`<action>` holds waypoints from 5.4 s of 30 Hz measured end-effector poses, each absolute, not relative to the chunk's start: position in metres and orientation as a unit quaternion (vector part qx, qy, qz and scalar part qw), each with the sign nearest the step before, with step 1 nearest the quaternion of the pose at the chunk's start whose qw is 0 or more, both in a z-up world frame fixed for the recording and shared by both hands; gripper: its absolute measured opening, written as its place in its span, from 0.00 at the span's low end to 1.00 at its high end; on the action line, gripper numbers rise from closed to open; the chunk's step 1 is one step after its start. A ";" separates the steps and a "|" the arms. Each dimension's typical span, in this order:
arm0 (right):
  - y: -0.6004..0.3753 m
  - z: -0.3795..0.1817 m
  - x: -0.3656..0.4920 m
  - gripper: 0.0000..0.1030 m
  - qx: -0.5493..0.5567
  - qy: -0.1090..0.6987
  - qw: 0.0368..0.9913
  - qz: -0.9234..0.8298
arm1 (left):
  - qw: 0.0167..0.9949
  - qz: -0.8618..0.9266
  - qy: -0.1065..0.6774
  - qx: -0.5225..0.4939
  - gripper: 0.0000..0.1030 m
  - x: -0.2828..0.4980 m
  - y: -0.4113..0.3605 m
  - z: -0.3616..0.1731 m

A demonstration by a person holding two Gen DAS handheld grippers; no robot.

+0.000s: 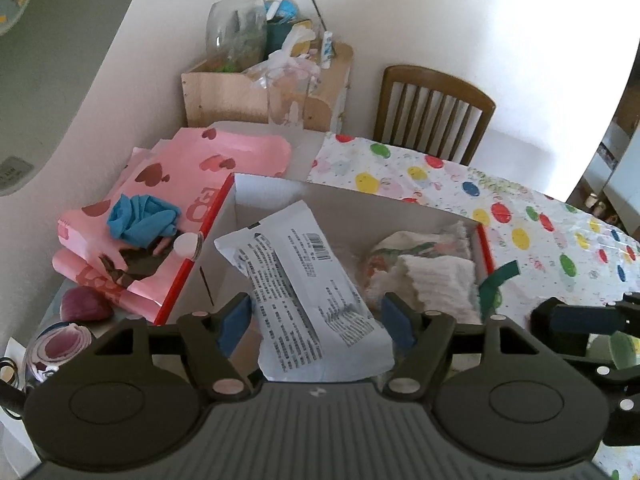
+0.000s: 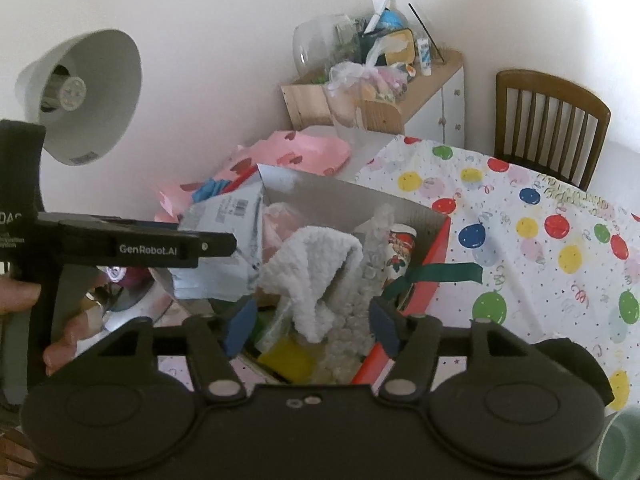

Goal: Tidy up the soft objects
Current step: 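Open the right gripper to drop the fluffy cloth while the left gripper releases the packet, then withdraw both grippers from the box toward the black cloth beside the mug, then lower the left gripper onto the black cloth beside the mug and close it, then grasp the white tissue with the right gripper while the left gripper holds the black cloth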

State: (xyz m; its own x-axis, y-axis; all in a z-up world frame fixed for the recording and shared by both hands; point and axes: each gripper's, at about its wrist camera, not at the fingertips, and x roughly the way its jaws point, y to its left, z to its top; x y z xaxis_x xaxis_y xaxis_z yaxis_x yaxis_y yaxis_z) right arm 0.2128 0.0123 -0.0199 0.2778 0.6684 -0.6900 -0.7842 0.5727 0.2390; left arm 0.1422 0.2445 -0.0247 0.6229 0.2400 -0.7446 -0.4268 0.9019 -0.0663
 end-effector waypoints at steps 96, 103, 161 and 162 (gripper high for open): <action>-0.215 -0.079 0.361 0.79 -0.066 0.459 0.844 0.269 | 0.882 -0.015 0.436 -0.177 0.43 0.308 0.021 -0.166; -0.216 -0.083 0.360 0.76 -0.068 0.463 0.843 0.265 | 0.896 -0.006 0.426 -0.129 0.06 0.303 0.012 -0.167; -0.045 -0.148 0.364 0.54 -0.129 0.502 0.792 0.323 | 0.900 0.041 0.407 -0.149 0.82 0.239 0.046 -0.171; -0.045 -0.149 0.365 0.51 -0.125 0.503 0.792 0.322 | 0.902 0.044 0.406 -0.143 0.82 0.240 0.044 -0.172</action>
State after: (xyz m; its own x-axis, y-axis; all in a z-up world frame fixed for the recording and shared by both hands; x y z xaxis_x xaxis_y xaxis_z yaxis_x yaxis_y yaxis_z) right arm 0.3648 -0.0449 -0.1489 0.2872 0.3840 -0.8775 -0.6361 0.7614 0.1250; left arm 0.2399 0.0445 -0.1719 0.6663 -0.0373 -0.7448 -0.1946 0.9554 -0.2219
